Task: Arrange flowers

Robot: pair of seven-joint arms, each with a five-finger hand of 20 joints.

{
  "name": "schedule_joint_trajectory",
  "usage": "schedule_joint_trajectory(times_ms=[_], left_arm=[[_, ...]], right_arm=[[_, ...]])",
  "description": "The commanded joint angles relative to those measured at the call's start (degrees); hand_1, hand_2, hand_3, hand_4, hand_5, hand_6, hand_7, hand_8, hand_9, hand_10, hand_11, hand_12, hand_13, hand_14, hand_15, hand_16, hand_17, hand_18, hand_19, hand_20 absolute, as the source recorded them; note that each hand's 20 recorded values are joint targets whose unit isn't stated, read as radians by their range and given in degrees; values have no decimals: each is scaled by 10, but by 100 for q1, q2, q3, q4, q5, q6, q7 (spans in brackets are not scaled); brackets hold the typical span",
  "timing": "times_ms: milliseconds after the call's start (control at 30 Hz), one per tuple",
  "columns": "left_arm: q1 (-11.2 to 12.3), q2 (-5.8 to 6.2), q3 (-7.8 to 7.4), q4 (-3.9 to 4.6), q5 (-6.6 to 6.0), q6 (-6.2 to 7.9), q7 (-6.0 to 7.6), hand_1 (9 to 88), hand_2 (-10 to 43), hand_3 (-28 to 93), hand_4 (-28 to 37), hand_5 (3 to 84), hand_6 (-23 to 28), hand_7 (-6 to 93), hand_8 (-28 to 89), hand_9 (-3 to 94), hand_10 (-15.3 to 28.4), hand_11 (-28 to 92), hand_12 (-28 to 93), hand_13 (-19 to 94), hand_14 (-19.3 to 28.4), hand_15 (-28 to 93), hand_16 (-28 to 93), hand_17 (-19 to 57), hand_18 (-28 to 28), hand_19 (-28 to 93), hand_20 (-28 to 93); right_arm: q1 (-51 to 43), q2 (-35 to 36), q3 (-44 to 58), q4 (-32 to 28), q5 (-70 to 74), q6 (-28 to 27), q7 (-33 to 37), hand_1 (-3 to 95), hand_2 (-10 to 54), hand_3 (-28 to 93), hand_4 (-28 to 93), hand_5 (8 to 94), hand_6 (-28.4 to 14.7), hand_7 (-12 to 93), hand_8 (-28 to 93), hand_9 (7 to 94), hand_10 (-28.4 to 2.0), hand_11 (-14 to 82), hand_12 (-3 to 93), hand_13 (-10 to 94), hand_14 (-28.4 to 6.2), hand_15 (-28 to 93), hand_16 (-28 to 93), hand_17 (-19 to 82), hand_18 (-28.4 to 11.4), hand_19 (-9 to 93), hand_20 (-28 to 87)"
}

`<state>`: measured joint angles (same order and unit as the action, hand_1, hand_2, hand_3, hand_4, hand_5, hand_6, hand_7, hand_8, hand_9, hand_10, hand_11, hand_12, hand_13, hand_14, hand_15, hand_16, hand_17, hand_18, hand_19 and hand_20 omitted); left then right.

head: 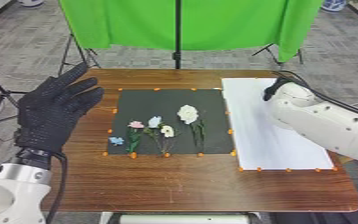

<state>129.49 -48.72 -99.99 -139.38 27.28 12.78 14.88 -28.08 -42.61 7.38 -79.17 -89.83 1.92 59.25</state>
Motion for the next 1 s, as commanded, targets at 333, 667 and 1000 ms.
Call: schedule_joint_trajectory(times_ms=[333, 667, 1000], left_arm=[[313, -24, -52, -39, -40, -17, 272, 222, 80, 779, -219, 394, 121, 135, -85, 322, 223, 318, 111, 246, 284, 561, -115, -65, 284, 737, -142], [326, -6, -16, -17, -77, -17, 296, 223, 80, 779, -218, 395, 121, 135, -85, 323, 222, 318, 111, 246, 284, 561, -114, -65, 284, 737, -142], [207, -107, 25, 8, -25, -11, 141, 223, 80, 779, -218, 395, 121, 135, -85, 323, 222, 319, 111, 246, 284, 561, -114, -64, 284, 737, -142]], right_arm=[[-151, -280, 7, 245, -194, -302, -314, 337, -93, 753, -278, 412, 33, 127, -117, 598, -147, 144, 131, 722, -101, 577, 131, 431, -193, 913, -134], [-54, -158, -777, 153, -892, 798, -387, 575, -95, 648, -282, 778, 50, 248, -1, 906, -40, 61, 293, 880, -2, 420, 272, 551, -102, 932, -166], [58, -178, -894, -46, -1186, 1375, -471, 586, -95, 673, -283, 834, 46, 262, 17, 937, -41, 131, 299, 908, 6, 427, 276, 552, -109, 932, -56]])
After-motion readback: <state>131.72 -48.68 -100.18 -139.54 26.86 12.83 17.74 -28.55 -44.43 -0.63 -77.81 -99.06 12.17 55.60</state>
